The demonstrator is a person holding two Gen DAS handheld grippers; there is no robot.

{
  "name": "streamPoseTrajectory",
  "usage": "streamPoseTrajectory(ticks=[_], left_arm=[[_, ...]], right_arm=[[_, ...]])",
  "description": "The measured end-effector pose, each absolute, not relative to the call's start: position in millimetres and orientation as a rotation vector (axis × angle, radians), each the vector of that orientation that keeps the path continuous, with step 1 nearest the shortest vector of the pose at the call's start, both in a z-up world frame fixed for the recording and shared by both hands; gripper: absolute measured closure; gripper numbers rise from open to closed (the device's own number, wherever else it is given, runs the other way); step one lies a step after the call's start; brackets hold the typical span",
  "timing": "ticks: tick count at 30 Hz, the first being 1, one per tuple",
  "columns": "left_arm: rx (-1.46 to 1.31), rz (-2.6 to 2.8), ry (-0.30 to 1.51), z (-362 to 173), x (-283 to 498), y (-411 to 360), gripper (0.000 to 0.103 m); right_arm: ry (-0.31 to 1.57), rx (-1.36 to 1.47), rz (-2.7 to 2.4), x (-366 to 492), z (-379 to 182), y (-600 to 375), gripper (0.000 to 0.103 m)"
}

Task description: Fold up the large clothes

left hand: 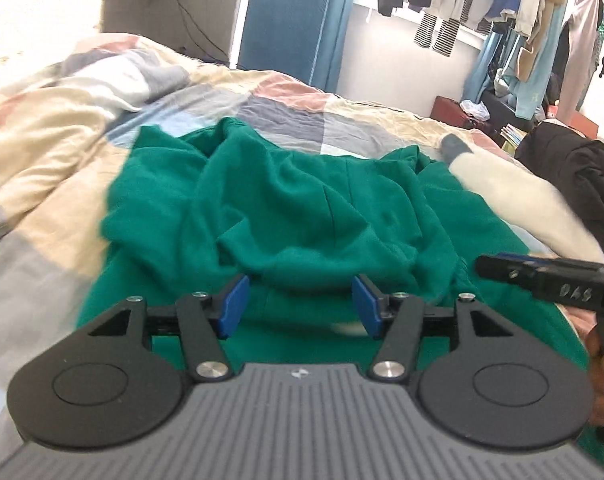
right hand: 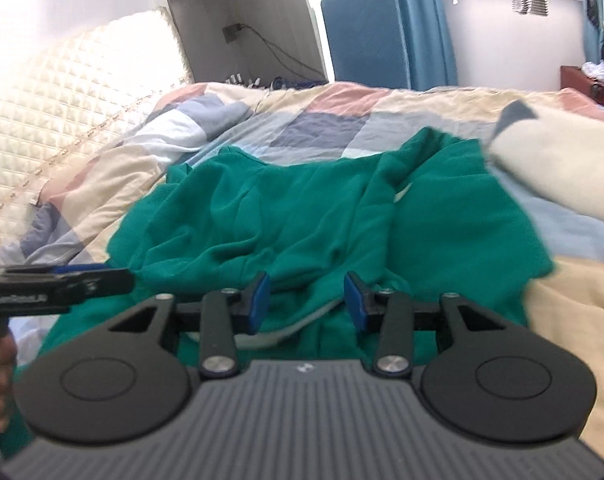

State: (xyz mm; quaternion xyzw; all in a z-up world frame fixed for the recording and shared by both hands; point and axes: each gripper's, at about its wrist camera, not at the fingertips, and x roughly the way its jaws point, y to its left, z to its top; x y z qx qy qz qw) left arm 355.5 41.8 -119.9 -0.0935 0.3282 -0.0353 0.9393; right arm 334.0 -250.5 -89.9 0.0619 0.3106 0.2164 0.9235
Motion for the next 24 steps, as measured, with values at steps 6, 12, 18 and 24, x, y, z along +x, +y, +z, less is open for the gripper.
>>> streamPoseTrajectory(ticks=[6,12,18,24], left_arm=[[-0.207,-0.026,0.647,-101.5,278.5,47.2,0.037],[-0.229,0.03,0.646,-100.1,224.8,61.2,0.037],[-0.331,0.092,0.661,-116.9,208.2,90.3,0.037],[-0.471,0.159,0.681,-138.0,217.2,118.6,0.037]], right_arm=[[0.635,0.139,0.414,272.3,-65.4,-280.0,0.059],[0.668,0.196,0.353,227.3,-63.5,-312.2,0.059],[0.754,0.287,0.232,216.0,-77.5,-335.8,0.052],[0.823,0.386,0.06,230.6,-101.2,-359.2,0.022]])
